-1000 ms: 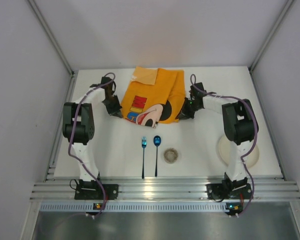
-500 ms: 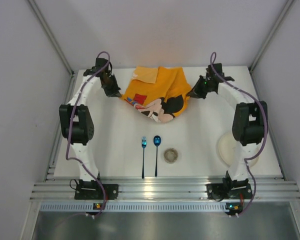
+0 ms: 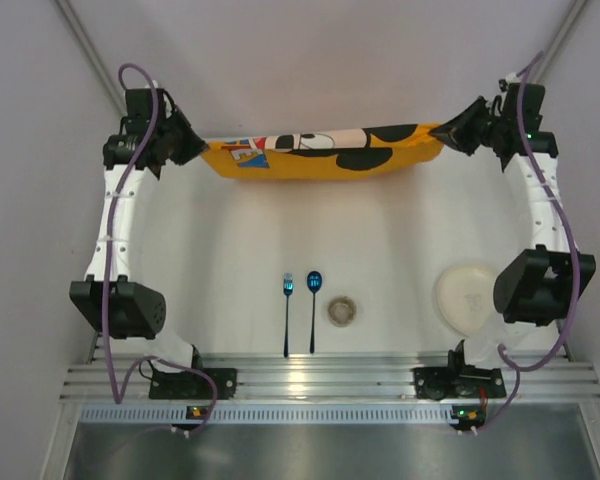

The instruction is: Set the dinner table for one person

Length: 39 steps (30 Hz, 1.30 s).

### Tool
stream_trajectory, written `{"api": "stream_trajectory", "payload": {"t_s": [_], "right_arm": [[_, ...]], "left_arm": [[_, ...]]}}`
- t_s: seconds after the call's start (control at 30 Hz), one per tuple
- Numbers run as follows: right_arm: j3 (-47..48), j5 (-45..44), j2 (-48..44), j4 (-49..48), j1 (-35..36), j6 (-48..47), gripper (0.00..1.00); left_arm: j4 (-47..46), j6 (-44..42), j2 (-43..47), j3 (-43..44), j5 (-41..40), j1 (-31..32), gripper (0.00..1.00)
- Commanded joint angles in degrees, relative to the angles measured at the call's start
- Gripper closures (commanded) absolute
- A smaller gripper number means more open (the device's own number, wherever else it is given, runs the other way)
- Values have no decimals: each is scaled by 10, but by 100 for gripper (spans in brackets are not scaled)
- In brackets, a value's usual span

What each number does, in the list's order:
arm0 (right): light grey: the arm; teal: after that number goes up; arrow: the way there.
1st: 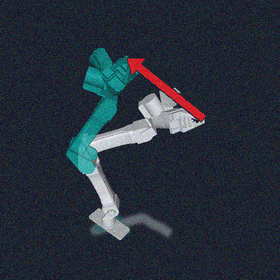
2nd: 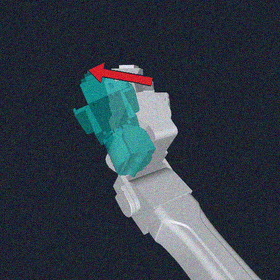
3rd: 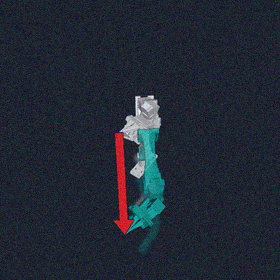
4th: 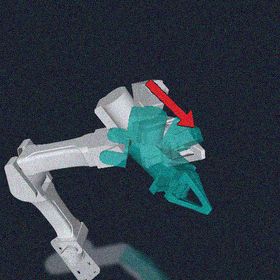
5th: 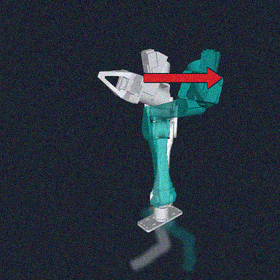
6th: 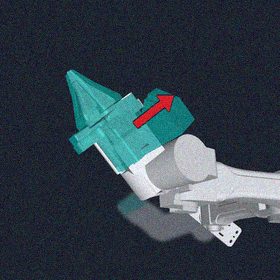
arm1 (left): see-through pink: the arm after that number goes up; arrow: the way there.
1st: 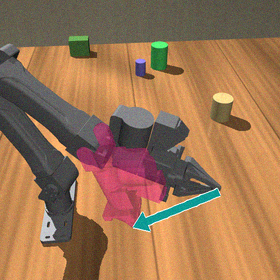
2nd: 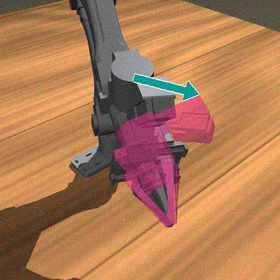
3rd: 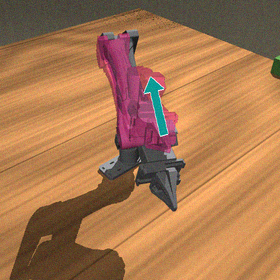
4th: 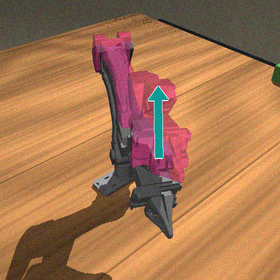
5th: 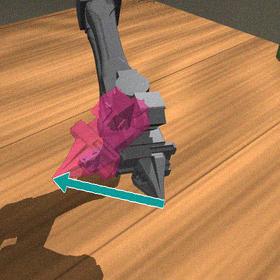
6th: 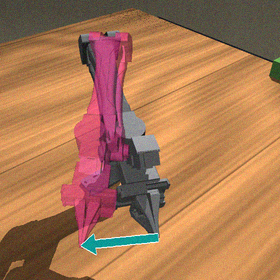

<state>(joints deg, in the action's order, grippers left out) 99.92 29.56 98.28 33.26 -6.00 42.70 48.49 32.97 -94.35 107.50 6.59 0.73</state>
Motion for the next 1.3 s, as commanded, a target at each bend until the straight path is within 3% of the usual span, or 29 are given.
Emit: {"api": "stream_trajectory", "payload": {"t_s": [0.0, 0.23, 0.5, 0.67, 0.73, 0.8, 0.9, 1.0, 1.13, 1.2, 1.27], "right_arm": [[43, 16, -55, 0, -31, 20, 100], [106, 42, -69, -1, -65, 38, 100], [147, 72, 28, -32, -67, 70, 100], [230, 103, 136, -69, -67, 124, 100], [315, 124, 186, -97, -67, 159, 100], [393, 146, 212, -134, -67, 191, 100], [377, 179, 212, -300, -73, 288, 100], [292, 196, 160, -371, -72, 323, 100], [88, 203, 20, -351, -73, 252, 100], [9, 198, -5, -243, -70, 203, 100], [-58, 178, -46, -197, -69, 145, 100]], "left_arm": [[5, 15, 32, 18, -32, -20, 100], [-20, 17, 63, 63, -49, -21, 100], [-75, 25, -21, 111, 3, -21, 100], [-74, 40, -152, 285, 59, -22, 100], [-102, 55, -186, 382, 90, -23, 100], [-135, 74, -201, 407, 112, -24, 100], [-179, 81, -171, 381, 131, -24, 100], [-176, 56, -120, 330, 148, -24, 100], [-133, 3, -18, 195, 120, -24, 100], [-118, -8, 18, 126, 113, -24, 100], [-124, -5, 75, -1, 109, -24, 100]]}}
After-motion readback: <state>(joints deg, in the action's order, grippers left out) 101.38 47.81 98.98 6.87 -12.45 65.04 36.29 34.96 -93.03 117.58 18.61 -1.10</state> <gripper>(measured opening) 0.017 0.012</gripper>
